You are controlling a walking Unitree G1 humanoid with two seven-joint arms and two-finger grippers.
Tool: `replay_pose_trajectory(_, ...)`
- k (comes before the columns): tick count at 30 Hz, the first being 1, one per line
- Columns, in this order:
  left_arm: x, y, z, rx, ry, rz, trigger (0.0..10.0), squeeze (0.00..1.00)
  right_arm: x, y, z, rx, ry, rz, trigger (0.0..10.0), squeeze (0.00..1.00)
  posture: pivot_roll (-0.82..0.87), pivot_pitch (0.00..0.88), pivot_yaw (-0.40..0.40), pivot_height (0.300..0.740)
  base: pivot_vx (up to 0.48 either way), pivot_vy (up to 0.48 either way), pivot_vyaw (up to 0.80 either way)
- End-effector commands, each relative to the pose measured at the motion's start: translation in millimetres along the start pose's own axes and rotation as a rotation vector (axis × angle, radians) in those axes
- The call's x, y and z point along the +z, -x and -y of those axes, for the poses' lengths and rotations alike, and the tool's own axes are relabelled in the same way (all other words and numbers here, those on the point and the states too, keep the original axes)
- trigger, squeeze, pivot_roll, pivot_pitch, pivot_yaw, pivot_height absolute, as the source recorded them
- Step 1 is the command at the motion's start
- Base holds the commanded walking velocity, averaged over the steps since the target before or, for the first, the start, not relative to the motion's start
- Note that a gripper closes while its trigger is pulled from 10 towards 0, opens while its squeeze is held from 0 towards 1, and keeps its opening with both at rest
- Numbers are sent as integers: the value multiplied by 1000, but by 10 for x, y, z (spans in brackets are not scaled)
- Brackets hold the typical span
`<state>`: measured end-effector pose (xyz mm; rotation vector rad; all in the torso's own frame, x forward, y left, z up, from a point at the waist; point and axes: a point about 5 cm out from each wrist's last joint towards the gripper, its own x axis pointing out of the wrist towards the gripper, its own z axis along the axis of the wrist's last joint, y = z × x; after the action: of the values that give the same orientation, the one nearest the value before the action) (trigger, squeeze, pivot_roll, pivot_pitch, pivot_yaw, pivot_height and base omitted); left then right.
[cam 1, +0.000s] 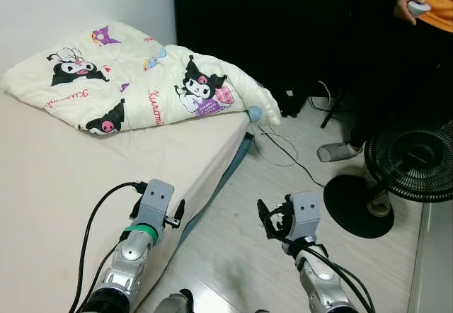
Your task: Clean up the room
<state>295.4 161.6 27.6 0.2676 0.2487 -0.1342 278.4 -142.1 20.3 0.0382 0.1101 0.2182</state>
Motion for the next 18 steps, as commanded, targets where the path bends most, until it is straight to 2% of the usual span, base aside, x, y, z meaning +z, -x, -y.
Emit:
replay_pose_trajectory(1, -46, 23, 26, -12, -2, -14, 10000, 0, -47, 26, -5, 1, 0, -22, 10000, 0, 47, 60, 4, 711, -307, 0, 0)
replay_pose_trajectory(7, -48, 25, 21, -8, -4, -12, 10000, 0, -43, 21, -6, 3, 13, -21, 10000, 0, 48, 56, 3, 711, -318, 0, 0)
replay_pose_trajectory(16, -48, 26, 23, -7, -4, -11, 10000, 0, -39, 19, 5, 2, 22, -22, 10000, 0, 46, 56, 3, 711, -321, 0, 776)
replay_pose_trajectory(18, -48, 26, 25, -7, -4, -11, 10000, 0, -42, 23, 10, -3, 13, -22, 10000, 0, 45, 56, 2, 711, -300, 0, 0)
